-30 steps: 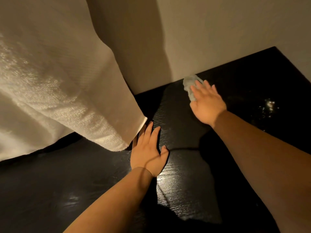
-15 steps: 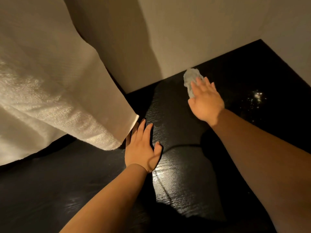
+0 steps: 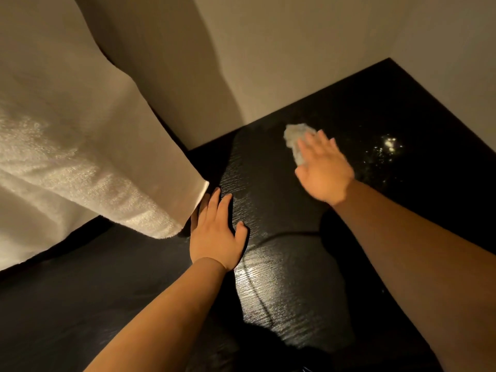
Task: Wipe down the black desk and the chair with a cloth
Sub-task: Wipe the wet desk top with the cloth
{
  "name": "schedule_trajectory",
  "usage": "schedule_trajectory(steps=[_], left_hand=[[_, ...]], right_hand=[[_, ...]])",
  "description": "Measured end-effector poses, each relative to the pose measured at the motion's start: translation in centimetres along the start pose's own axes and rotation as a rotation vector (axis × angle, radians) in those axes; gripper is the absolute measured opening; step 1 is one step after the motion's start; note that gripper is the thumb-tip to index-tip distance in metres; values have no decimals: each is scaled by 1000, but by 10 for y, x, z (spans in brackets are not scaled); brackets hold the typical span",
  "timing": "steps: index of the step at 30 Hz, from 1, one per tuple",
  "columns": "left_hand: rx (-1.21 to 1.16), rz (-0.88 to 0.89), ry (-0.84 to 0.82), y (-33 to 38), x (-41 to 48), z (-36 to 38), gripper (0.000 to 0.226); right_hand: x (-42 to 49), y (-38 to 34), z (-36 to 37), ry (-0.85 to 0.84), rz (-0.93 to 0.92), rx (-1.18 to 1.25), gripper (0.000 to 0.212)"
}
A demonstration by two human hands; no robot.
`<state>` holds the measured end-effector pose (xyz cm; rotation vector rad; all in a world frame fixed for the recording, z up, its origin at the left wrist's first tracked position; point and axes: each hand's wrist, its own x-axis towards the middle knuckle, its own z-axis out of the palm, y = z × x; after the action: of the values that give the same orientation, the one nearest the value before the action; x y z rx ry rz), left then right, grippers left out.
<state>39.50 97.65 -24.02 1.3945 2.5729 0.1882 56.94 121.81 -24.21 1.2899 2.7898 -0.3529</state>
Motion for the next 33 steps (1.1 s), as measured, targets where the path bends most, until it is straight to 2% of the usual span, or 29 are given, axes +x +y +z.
schedule_trajectory(steps=[2, 4, 8, 11, 13, 16, 19, 24, 27, 29, 33], left_hand=[[1, 1, 0, 0, 0, 0, 68], [-2, -1, -2, 0, 0, 0, 68], [-14, 6, 7, 3, -1, -2, 67], [-21, 16, 15, 3, -2, -2, 66], [-16, 21, 19, 2, -1, -1, 66], [-2, 26, 21, 1, -1, 1, 65], [-3, 25, 19, 2, -1, 0, 65], [-1, 38, 31, 3, -2, -2, 65], [-2, 42, 35, 2, -4, -2, 64], [-6, 40, 42, 1, -4, 0, 63], [-1, 40, 60, 2, -5, 3, 62]], right_hand=[[-1, -1, 1, 38, 136, 50, 68], [-19, -21, 5, 62, 163, 82, 70], [-85, -59, 20, -36, -97, 64, 72], [-105, -38, 22, -120, -242, 48, 71], [-98, -10, 19, -59, -167, 21, 74], [-88, 25, 17, 59, 78, 25, 71], [-104, 7, 20, 44, 165, 17, 73], [-183, -31, 33, -14, -100, 107, 74], [-208, -4, 32, -58, -226, 85, 73], [-206, 28, 29, -13, -130, 63, 74], [-207, 61, 21, 91, 213, 114, 73]])
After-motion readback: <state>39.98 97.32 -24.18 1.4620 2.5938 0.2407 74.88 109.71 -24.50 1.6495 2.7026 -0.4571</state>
